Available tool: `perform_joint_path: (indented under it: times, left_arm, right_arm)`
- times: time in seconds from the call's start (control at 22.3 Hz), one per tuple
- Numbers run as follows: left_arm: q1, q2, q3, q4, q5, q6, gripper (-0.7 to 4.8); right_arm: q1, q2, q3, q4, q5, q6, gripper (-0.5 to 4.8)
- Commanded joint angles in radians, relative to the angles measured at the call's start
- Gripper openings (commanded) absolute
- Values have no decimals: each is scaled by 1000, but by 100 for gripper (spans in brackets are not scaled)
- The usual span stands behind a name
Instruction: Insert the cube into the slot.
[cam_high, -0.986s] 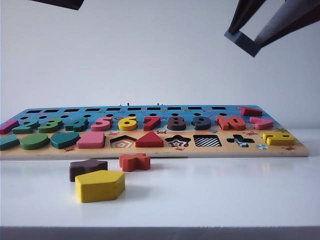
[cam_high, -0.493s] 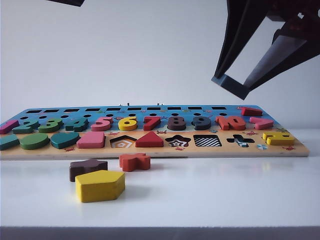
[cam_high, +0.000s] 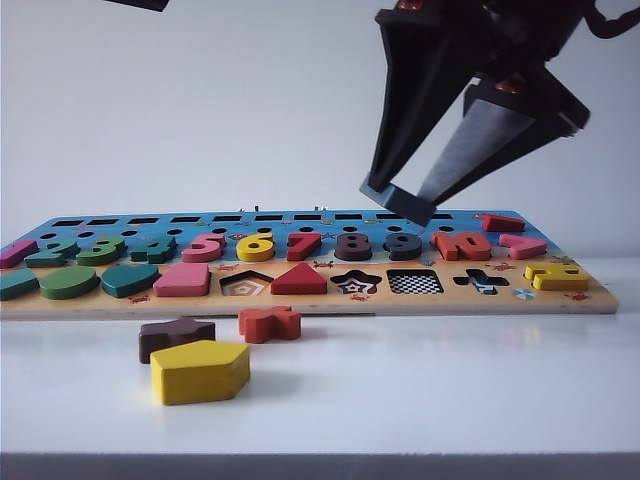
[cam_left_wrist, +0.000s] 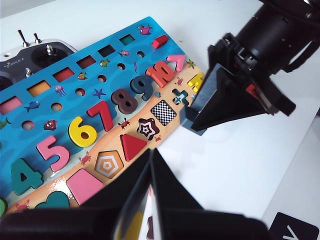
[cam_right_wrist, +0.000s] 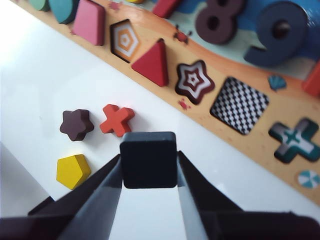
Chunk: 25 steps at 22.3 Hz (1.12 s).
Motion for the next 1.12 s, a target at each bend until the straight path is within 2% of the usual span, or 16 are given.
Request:
perform_joint_path:
  times: [0.04,0.09,0.13,0.18,0.27,0.4,0.63,1.12]
  left_arm:
    - [0,0,5,35,-6,4,17]
    - [0,0,5,39,-7,4,17]
    - [0,0,5,39,-8,4,17]
    - [0,0,5,39,-10,4,17]
    - [0,0,5,34,-10,4,17]
    - [0,0,5,32,-10,4,17]
    - [0,0,5,32,-10,4,17]
    - [0,0,5,32,-10,4,17]
  right_arm:
    - [14,29,45,-23,-1,-199,26]
    - [20,40,60,-38,2,-261,26]
    - [28,56,81,-80,16,-375,26]
    - [41,68,93,-127,69,-489,26]
    - [58,84,101,-186,173,-602,26]
    - [66,103,105,-232,299,-666,21]
    - [83,115,105,-204,411,-730,3]
    - [103,124,105,-123,403,-879,-6]
